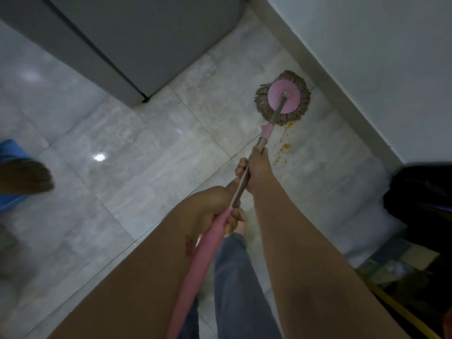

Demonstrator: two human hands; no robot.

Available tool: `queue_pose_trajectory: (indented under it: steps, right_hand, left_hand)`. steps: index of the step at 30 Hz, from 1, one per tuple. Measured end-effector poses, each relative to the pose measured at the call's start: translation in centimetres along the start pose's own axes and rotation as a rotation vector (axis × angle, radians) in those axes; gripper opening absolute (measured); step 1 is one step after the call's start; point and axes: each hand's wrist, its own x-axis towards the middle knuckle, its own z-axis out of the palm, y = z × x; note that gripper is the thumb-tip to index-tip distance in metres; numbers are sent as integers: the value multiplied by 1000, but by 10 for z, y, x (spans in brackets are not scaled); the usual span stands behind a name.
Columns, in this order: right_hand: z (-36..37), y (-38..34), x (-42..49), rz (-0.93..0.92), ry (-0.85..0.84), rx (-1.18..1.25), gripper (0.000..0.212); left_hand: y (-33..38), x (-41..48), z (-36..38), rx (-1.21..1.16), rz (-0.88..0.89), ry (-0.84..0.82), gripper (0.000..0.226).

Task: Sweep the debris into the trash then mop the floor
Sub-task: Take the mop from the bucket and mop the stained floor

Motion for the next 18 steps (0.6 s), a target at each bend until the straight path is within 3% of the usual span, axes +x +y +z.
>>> queue_pose_trajectory:
  steps: [4,8,18]
  right_hand:
    - [-23,-39,16,2,29,17,28]
    - [-31,-29,10,11,42,11,33]
    - [-31,141,-74,61,31,-12,34]
  left_hand:
    - [29,16,35,-18,-21,2,55]
    - [14,16,39,-33,-27,9,56]
    - [-146,-37,-33,98,-11,87,57]
